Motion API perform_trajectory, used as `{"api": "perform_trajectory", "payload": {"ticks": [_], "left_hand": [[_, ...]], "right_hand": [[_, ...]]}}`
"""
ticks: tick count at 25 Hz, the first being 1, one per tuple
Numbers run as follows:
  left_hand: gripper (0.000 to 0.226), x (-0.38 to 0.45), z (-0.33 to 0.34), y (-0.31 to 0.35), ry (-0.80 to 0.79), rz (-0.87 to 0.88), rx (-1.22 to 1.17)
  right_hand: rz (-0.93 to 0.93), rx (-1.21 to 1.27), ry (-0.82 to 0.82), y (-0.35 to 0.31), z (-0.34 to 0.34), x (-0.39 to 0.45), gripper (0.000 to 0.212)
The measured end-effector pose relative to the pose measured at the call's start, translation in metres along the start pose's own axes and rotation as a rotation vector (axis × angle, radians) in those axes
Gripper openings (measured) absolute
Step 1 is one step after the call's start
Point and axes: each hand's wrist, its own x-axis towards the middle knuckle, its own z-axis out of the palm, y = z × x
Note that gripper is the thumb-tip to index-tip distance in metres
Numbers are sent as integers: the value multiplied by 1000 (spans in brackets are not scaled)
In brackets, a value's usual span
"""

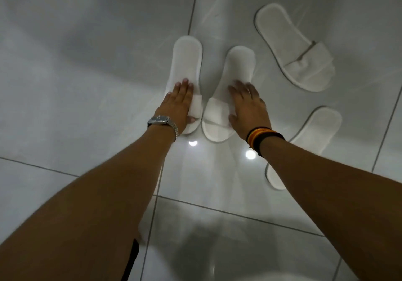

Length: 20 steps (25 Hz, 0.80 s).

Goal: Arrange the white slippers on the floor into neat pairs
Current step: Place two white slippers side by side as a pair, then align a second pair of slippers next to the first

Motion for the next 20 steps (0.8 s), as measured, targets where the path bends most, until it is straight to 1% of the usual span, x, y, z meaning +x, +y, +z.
{"api": "perform_trajectory", "payload": {"ticks": [2, 4, 5, 6, 8, 10, 14, 15, 16, 17, 18, 19, 20], "left_hand": [[103, 16, -12, -8, -6, 12, 40], [103, 28, -25, -21, 3, 53, 77], [102, 33, -32, -27, 3, 78, 82], [102, 37, -39, -33, -4, 98, 80], [103, 42, -47, -40, -11, 130, 93], [103, 43, -48, -37, -11, 142, 105], [101, 37, -49, -13, -48, 82, 88], [102, 34, -51, -4, -37, 60, 78], [105, 31, -51, 9, 7, 54, 65], [106, 26, -50, 24, 68, 78, 48], [106, 20, -47, 43, 128, 144, 30], [102, 13, -41, 67, 164, 244, 9], [94, 3, -31, 94, 158, 356, -21]], "right_hand": [[2, -11, -68, -8, 2, 11, 73], [-83, -9, -105, -19, 3, 27, 71], [-117, -8, -96, -23, 0, 40, 71], [-113, -4, -74, -27, -4, 55, 72], [-31, 10, -52, -27, -16, 80, 73], [24, 14, -69, -18, -26, 93, 74], [-73, -83, -167, -12, -36, 65, 76], [-75, -67, -158, -9, -38, 59, 76], [-70, -40, -118, 1, -43, 58, 75], [-54, -15, -68, 13, -52, 58, 73], [-19, -3, -23, 31, -63, 59, 72], [24, -13, -4, 56, -74, 59, 70], [66, -55, -27, 83, -84, 59, 69]]}}
